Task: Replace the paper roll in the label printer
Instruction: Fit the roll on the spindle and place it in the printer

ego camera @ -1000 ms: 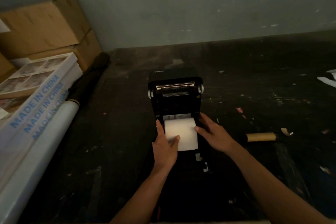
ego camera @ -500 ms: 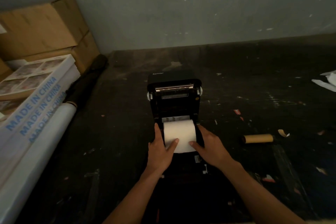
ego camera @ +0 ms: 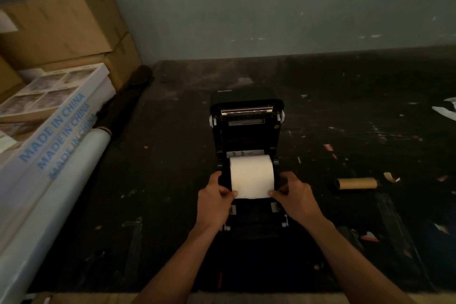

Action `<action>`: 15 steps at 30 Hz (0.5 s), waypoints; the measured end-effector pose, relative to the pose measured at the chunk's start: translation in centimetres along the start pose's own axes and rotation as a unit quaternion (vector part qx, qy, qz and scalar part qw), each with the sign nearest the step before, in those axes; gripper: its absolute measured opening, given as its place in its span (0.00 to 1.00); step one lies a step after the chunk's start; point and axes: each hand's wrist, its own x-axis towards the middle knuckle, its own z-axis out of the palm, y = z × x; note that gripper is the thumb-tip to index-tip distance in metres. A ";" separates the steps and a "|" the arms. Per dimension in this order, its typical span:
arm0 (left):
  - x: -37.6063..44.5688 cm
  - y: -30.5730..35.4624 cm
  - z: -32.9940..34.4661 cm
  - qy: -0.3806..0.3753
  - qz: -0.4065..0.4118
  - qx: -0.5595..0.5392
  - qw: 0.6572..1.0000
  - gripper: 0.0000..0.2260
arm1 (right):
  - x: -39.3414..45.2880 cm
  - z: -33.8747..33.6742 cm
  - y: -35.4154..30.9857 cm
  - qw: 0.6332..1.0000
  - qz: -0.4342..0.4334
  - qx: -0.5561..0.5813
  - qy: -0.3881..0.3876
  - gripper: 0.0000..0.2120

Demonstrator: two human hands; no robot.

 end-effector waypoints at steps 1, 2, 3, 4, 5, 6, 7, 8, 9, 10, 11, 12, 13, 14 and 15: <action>0.1 -0.1 0.0 -0.002 0.002 0.001 1.000 0.31 | -0.1 0.0 -0.1 1.000 0.001 0.003 -0.003 0.28; 0.1 -0.1 0.1 -0.005 0.004 -0.001 1.000 0.31 | -0.1 0.0 -0.2 1.000 0.004 0.008 -0.005 0.28; 0.1 -0.1 0.2 -0.008 0.004 -0.003 1.000 0.31 | -0.2 0.0 -0.3 1.000 0.007 0.016 -0.007 0.28; 0.0 -0.2 0.3 -0.009 0.005 -0.007 1.000 0.32 | -0.3 -0.1 -0.3 1.000 0.009 0.025 -0.008 0.29; -0.1 -0.2 0.4 -0.007 0.005 -0.011 1.000 0.32 | -0.4 -0.1 -0.4 0.999 0.009 0.034 -0.006 0.30; -0.1 -0.3 0.4 -0.003 0.005 -0.017 1.000 0.34 | -0.5 -0.1 -0.4 0.999 0.005 0.040 -0.003 0.31; -0.1 -0.3 0.4 0.003 0.006 -0.025 1.000 0.36 | -0.6 -0.2 -0.5 0.999 0.000 0.044 -0.001 0.34; -0.1 -0.4 0.4 0.008 0.006 -0.035 0.999 0.38 | -0.8 -0.2 -0.5 0.999 -0.006 0.045 -0.003 0.37; -0.1 -0.4 0.4 0.012 0.005 -0.042 0.999 0.40 | -0.9 -0.1 -0.5 0.999 -0.012 0.046 -0.006 0.40; -0.1 -0.4 0.5 0.014 0.004 -0.044 0.999 0.41 | -1.1 0.0 -0.4 0.999 -0.016 0.046 -0.010 0.42; -0.1 -0.4 0.5 0.015 0.002 -0.042 0.999 0.42 | -1.3 0.1 -0.4 0.999 -0.020 0.044 -0.014 0.43; -0.1 -0.4 0.6 0.014 0.002 -0.039 0.999 0.43 | -1.4 0.1 -0.3 0.999 -0.022 0.043 -0.018 0.44; -0.1 -0.5 0.8 0.011 0.005 -0.033 0.999 0.43 | -1.4 0.2 -0.2 0.998 -0.023 0.046 -0.020 0.44; -0.1 -0.5 0.9 0.006 0.011 -0.027 1.000 0.43 | -1.3 0.2 0.0 0.998 -0.024 0.051 -0.018 0.44; -0.2 -0.6 0.9 -0.001 0.018 -0.021 1.000 0.43 | -1.2 0.2 0.1 0.998 -0.023 0.058 -0.014 0.43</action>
